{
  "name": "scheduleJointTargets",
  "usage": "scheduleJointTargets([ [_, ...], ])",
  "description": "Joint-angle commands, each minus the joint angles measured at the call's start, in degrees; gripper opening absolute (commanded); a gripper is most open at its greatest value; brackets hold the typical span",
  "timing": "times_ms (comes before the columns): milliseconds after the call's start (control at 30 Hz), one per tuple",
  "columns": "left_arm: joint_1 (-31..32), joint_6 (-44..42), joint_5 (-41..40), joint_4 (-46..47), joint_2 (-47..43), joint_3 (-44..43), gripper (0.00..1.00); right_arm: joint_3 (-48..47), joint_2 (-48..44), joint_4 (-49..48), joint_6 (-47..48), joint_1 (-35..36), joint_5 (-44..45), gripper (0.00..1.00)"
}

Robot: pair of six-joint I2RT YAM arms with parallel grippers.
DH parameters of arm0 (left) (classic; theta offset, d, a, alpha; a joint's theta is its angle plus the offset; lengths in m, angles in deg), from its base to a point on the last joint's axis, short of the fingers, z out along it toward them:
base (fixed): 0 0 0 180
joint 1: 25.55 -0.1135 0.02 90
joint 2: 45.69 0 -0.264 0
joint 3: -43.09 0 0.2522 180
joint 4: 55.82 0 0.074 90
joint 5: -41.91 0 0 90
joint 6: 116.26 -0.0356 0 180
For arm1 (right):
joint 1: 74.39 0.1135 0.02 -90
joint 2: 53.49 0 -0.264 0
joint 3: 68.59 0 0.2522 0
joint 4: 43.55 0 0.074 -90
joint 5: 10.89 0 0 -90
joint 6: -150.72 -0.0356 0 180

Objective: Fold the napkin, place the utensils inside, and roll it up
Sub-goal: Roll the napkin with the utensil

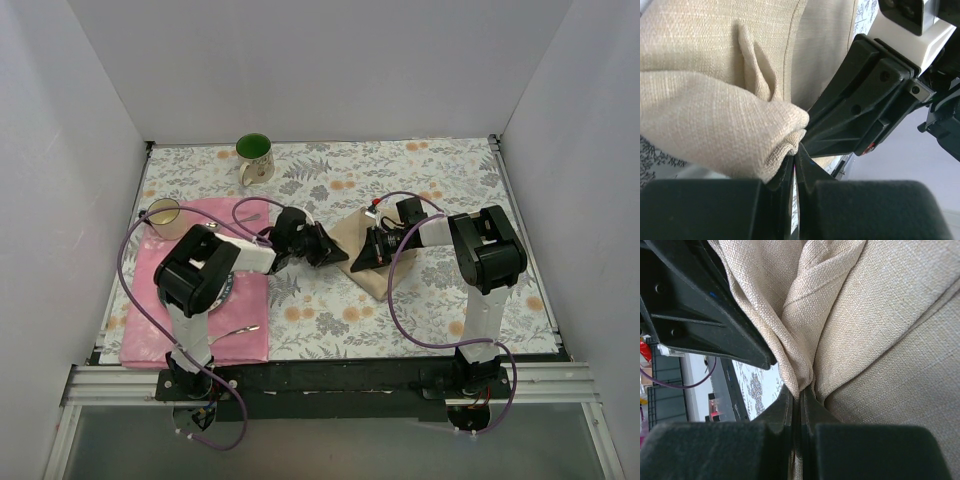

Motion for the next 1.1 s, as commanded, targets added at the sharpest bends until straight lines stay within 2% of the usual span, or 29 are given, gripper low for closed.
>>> scheduleJointTargets([
  [0,0.0,-0.4,1.4,3.1,1.0,-3.3,0.00,-1.0,0.4,2.0,1.9,-0.4,2.3,0.01],
  [467,0.1,-2.2,0.6,0.1,7.0,-6.7,0.00,-2.5,-0.5,5.5,3.9,-0.2,4.7,0.01],
  [667,0.4,-3.9,1.4,-1.3,9.8,-6.1,0.00,-4.9,-3.2,12.4,7.6,0.7,11.7,0.03],
  [833,0.8,-5.1,1.9,-2.1,11.2,-4.7,0.00,-8.1,-7.3,18.7,9.8,2.0,19.2,0.21],
  [1000,1.0,-6.2,2.9,-2.9,12.7,-4.7,0.00,-12.5,-12.1,27.3,13.4,4.1,33.0,0.45],
  [1067,1.0,-6.4,3.2,-3.5,13.3,-5.4,0.00,-14.4,-14.4,29.1,14.4,6.0,38.9,0.50],
])
